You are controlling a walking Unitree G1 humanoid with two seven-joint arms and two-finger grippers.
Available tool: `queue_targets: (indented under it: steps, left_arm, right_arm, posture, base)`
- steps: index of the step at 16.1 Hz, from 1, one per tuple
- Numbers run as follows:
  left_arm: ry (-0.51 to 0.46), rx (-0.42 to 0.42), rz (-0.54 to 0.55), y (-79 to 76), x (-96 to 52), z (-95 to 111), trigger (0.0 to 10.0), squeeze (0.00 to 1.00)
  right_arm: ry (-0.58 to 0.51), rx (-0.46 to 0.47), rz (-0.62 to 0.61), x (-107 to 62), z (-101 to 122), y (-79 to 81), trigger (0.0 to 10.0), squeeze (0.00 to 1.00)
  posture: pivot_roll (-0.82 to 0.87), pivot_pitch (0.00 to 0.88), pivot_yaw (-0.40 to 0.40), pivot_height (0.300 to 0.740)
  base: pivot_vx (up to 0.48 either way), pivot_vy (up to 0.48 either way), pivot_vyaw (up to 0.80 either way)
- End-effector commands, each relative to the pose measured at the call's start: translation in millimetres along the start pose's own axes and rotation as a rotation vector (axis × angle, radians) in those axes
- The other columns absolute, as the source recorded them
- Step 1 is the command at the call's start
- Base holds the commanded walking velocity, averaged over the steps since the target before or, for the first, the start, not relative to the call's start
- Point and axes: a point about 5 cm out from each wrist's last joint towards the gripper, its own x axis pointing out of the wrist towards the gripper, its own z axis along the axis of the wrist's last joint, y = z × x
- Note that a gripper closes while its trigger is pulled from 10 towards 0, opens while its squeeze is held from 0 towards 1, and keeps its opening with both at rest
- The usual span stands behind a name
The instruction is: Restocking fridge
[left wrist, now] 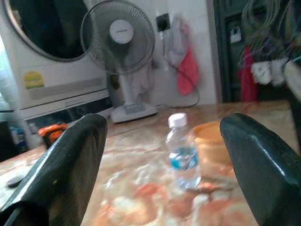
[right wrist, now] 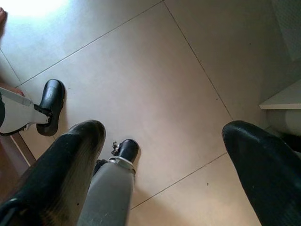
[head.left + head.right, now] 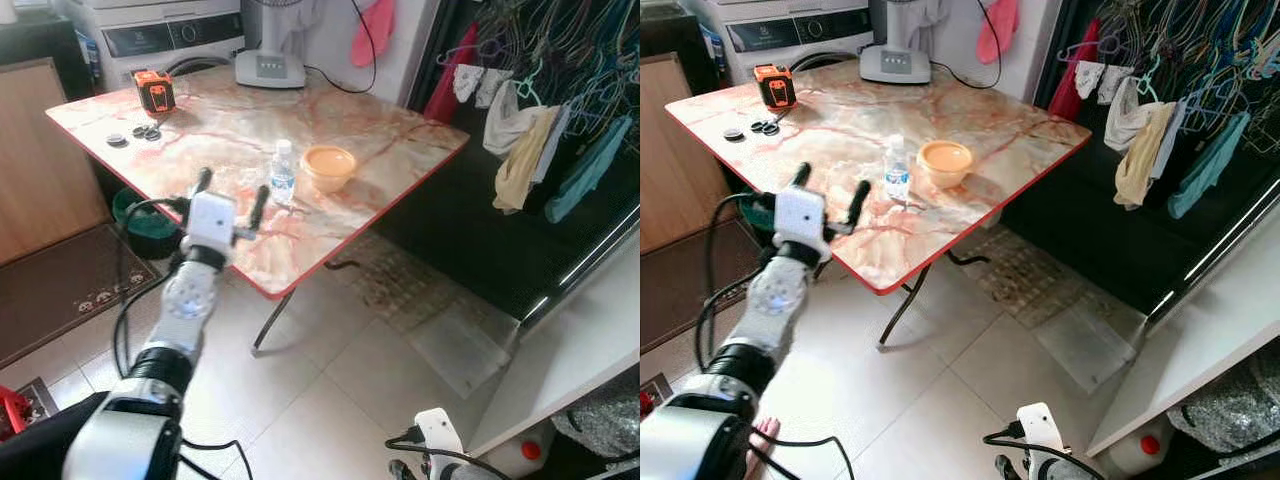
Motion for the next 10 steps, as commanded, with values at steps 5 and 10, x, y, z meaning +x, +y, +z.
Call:
queue_targets:
  steps: [5,10]
  left_arm:
    - [-0.003,-0.063,-0.048,-9.5,8.5,8.8,10.0,0.0]
    - [0.014,-0.088,-0.071,-16.5,8.0,9.5,10.0,0.0]
  right_arm:
    - [0.004,0.007,-0.008,-1.3,0.0,-4.5,10.0,0.0]
    - [0.002,0.013,-0.01,-1.2,0.0,-4.1,10.0,0.0]
  posture:
    - [-0.03,0.0,-0.128,0.74]
    - [-0.03,0.0,-0.126,0.74]
  base:
    - [0.0,0.0,0.0]
    - [0.0,0.0,0.0]
